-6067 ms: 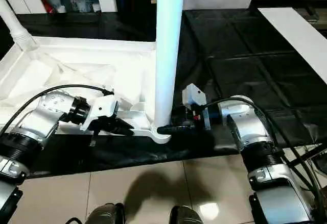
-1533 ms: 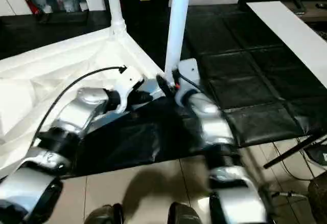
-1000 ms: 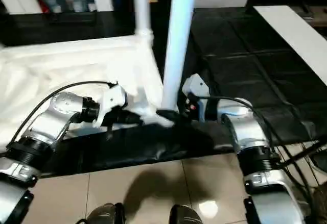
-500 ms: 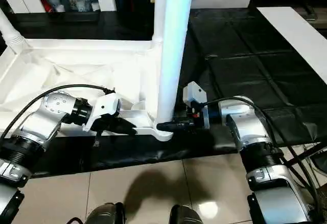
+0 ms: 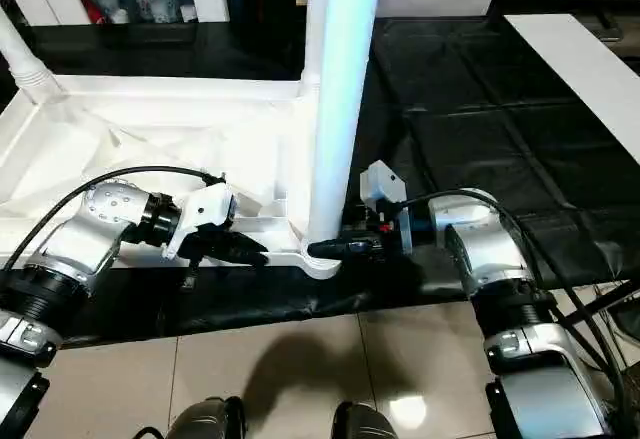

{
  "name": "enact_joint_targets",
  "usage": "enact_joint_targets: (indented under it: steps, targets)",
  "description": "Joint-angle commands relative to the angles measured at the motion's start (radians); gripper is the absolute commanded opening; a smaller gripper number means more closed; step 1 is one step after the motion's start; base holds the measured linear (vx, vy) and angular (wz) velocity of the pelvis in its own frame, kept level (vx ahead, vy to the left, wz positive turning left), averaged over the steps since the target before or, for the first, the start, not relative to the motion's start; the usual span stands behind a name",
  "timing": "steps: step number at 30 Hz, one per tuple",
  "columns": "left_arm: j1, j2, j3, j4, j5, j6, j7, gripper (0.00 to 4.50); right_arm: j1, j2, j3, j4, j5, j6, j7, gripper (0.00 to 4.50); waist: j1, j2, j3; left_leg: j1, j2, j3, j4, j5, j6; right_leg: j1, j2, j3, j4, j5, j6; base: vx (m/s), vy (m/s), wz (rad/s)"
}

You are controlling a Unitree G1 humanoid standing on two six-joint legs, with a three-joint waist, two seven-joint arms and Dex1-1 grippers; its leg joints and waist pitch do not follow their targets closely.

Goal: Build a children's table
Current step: Rotate leg to tighten

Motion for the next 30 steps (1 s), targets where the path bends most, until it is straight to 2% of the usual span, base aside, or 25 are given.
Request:
enact_joint_targets:
  steps: [1, 4, 6, 7, 8, 9, 10, 12, 14, 15, 17, 20, 21, 22, 23, 26, 27, 30]
  targets:
    - [-0.032, -0.049, 0.024, 0.004, -0.017, 0.035, 0.087, 0.0, 0.018, 0.042, -0.003, -0.037, 0.014, 0.059, -0.084, 1.95, -0.006, -0.006, -0.086, 0.019, 0.062, -0.013, -0.064, -0.124, 0.117, 0.062, -0.07, 0.064, -0.064, -0.148, -0.274, 0.0, 0.0, 0.0]
    - [-0.048, -0.087, 0.044, 0.011, -0.025, 0.064, 0.147, 0.0, 0.031, 0.092, -0.017, -0.06, -0.001, 0.09, -0.206, 1.95, -0.011, -0.009, -0.081, 0.02, 0.058, -0.015, -0.068, -0.167, 0.082, 0.06, -0.072, 0.063, -0.076, -0.254, -0.242, 0.0, 0.0, 0.0]
    - [-0.065, -0.122, 0.052, 0.022, -0.018, 0.085, 0.205, 0.0, 0.043, 0.149, -0.025, -0.081, -0.024, 0.126, -0.339, 1.95, -0.018, -0.007, -0.079, 0.019, 0.058, -0.019, -0.072, -0.182, 0.057, 0.057, -0.073, 0.063, -0.083, -0.303, -0.214, 0.0, 0.0, 0.0]
    - [-0.066, -0.125, 0.052, 0.024, -0.017, 0.086, 0.21, 0.0, 0.044, 0.155, -0.026, -0.082, -0.026, 0.129, -0.349, 1.95, -0.022, -0.01, -0.078, 0.018, 0.057, -0.02, -0.073, -0.185, 0.053, 0.057, -0.072, 0.062, -0.085, -0.31, -0.209, 0.0, 0.0, 0.0]
    - [-0.073, -0.141, 0.052, 0.031, -0.011, 0.097, 0.234, 0.0, 0.048, 0.182, -0.028, -0.089, -0.035, 0.141, -0.4, 1.95, -0.028, -0.01, -0.08, 0.016, 0.056, -0.021, -0.074, -0.18, 0.048, 0.06, -0.073, 0.063, -0.083, -0.304, -0.204, 0.0, 0.0, 0.0]
    - [-0.078, -0.152, 0.052, 0.036, -0.006, 0.106, 0.252, 0.0, 0.052, 0.202, -0.029, -0.095, -0.042, 0.152, -0.439, 1.95, -0.031, -0.007, -0.08, 0.017, 0.055, -0.02, -0.073, -0.179, 0.045, 0.058, -0.072, 0.063, -0.083, -0.297, -0.205, 0.0, 0.0, 0.0]
    - [-0.095, -0.184, 0.055, 0.056, 0.013, 0.125, 0.319, 0.0, 0.06, 0.255, -0.032, -0.099, -0.082, 0.158, -0.561, 1.95, -0.035, -0.008, -0.081, 0.017, 0.053, -0.02, -0.071, -0.176, 0.048, 0.059, -0.073, 0.063, -0.084, -0.28, -0.21, 0.0, 0.0, 0.0]
    - [-0.107, -0.205, 0.061, 0.068, 0.02, 0.14, 0.361, 0.0, 0.065, 0.291, -0.041, -0.102, -0.1, 0.172, -0.641, 1.95, -0.042, -0.01, -0.081, 0.015, 0.05, -0.017, -0.071, -0.161, 0.047, 0.059, -0.071, 0.064, -0.085, -0.271, -0.206, 0.0, 0.0, 0.0]
    - [-0.13, -0.243, 0.076, 0.092, 0.024, 0.164, 0.436, 0.0, 0.064, 0.355, -0.059, -0.097, -0.115, 0.195, -0.771, 1.95, -0.042, 0.0, -0.08, 0.017, 0.05, -0.017, -0.072, -0.156, 0.046, 0.056, -0.071, 0.064, -0.085, -0.264, -0.208, 0.0, 0.0, 0.0]
    - [-0.139, -0.258, 0.083, 0.102, 0.025, 0.173, 0.467, 0.0, 0.063, 0.377, -0.063, -0.095, -0.12, 0.2, -0.813, 1.94, -0.042, -0.002, -0.082, 0.019, 0.05, -0.016, -0.071, -0.157, 0.046, 0.056, -0.07, 0.065, -0.086, -0.259, -0.208, 0.0, 0.0, 0.0]
    - [-0.158, -0.292, 0.101, 0.12, 0.034, 0.19, 0.545, 0.0, 0.05, 0.432, -0.088, -0.075, -0.129, 0.21, -0.93, 1.94, -0.042, 0.001, -0.08, 0.022, 0.053, -0.016, -0.075, -0.163, 0.042, 0.053, -0.069, 0.065, -0.086, -0.243, -0.215, 0.0, 0.0, 0.0]
    - [-0.177, -0.333, 0.113, 0.138, 0.047, 0.197, 0.623, 0.0, 0.0, 0.529, -0.188, -0.008, -0.078, 0.225, -1.108, 1.94, -0.041, 0.001, -0.081, 0.023, 0.052, -0.018, -0.076, -0.181, 0.034, 0.054, -0.07, 0.065, -0.086, -0.245, -0.216, 0.0, 0.0, 0.0]
    - [-0.178, -0.338, 0.111, 0.139, 0.051, 0.194, 0.628, 0.0, -0.008, 0.537, -0.193, 0.003, -0.081, 0.21, -1.118, 1.94, -0.041, 0.001, -0.08, 0.023, 0.051, -0.017, -0.077, -0.187, 0.035, 0.054, -0.07, 0.065, -0.089, -0.248, -0.211, 0.0, 0.0, 0.0]
    - [-0.179, -0.341, 0.111, 0.141, 0.055, 0.192, 0.631, 0.0, -0.009, 0.539, -0.184, 0.003, -0.096, 0.182, -1.115, 2.29, -0.041, 0.002, -0.079, 0.024, 0.052, -0.017, -0.078, -0.189, 0.036, 0.054, -0.07, 0.065, -0.088, -0.246, -0.21, 0.0, 0.0, 0.0]
    - [-0.178, -0.34, 0.11, 0.139, 0.058, 0.19, 0.629, 0.0, -0.007, 0.536, -0.174, -0.001, -0.109, 0.157, -1.106, 2.29, -0.041, 0.001, -0.08, 0.023, 0.051, -0.017, -0.077, -0.187, 0.038, 0.055, -0.071, 0.065, -0.088, -0.239, -0.208, 0.0, 0.0, 0.0]
    - [-0.172, -0.33, 0.109, 0.128, 0.063, 0.181, 0.615, 0.0, -0.002, 0.532, -0.178, -0.017, -0.1, 0.151, -1.08, 2.53, -0.04, -0.001, -0.082, 0.018, 0.05, -0.016, -0.076, -0.16, 0.059, 0.06, -0.07, 0.066, -0.083, -0.187, -0.212, 0.0, 0.0, 0.0]
    - [-0.167, -0.32, 0.108, 0.122, 0.062, 0.179, 0.603, 0.0, 0.002, 0.513, -0.166, -0.024, -0.112, 0.135, -1.063, 2.73, -0.04, 0.0, -0.081, 0.019, 0.05, -0.016, -0.076, -0.16, 0.064, 0.06, -0.071, 0.066, -0.083, -0.189, -0.215, 0.0, 0.0, 0.0]
    - [-0.153, -0.294, 0.105, 0.111, 0.056, 0.171, 0.571, 0.0, 0.017, 0.454, -0.14, -0.052, -0.143, 0.098, -1.001, 2.77, -0.038, -0.001, -0.082, 0.018, 0.051, -0.016, -0.075, -0.157, 0.071, 0.062, -0.072, 0.066, -0.083, -0.189, -0.213, 0.0, 0.0, 0.0]
